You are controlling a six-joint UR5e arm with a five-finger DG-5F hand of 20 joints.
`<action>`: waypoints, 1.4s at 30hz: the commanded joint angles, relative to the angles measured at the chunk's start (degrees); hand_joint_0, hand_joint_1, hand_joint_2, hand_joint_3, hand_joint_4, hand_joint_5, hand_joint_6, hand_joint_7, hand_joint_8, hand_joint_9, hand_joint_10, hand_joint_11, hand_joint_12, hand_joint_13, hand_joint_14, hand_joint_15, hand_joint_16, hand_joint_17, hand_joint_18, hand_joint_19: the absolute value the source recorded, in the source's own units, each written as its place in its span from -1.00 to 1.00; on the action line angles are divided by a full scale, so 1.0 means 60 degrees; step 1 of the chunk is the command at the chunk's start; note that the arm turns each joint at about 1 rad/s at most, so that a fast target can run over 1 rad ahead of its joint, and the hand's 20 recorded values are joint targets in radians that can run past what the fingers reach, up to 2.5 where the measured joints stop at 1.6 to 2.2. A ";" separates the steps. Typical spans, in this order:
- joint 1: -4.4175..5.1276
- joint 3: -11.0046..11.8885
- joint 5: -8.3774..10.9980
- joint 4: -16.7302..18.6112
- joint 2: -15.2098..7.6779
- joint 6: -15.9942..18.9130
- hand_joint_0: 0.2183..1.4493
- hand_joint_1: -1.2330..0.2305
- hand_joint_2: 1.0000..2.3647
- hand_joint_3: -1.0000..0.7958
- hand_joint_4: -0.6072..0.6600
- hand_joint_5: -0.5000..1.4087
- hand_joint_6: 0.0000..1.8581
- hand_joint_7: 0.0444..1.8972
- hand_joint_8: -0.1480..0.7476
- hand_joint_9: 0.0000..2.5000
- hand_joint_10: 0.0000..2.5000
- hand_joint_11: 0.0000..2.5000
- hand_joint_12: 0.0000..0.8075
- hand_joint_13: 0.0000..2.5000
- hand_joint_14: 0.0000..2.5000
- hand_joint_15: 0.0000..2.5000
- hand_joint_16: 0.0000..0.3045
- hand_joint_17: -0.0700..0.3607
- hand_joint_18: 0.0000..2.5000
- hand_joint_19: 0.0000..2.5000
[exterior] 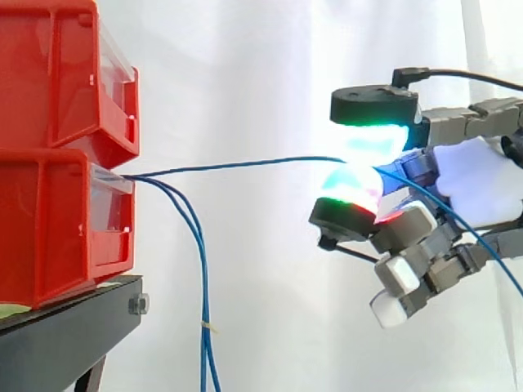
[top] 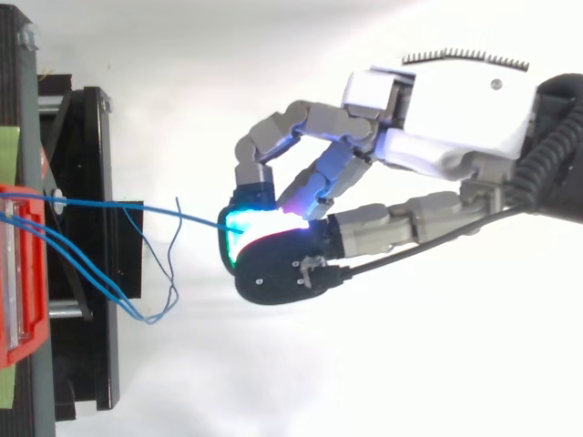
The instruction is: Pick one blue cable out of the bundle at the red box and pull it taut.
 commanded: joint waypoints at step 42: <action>-0.0136 0.0004 0.0514 -0.0056 0.0259 -0.1305 -0.38 0.03 -0.99 -0.31 0.18 -0.65 -0.03 0.12 0.10 -0.22 -0.99 -0.03 -0.07 -0.37 -0.98 -0.50 -0.66 -0.13 -0.54 -0.61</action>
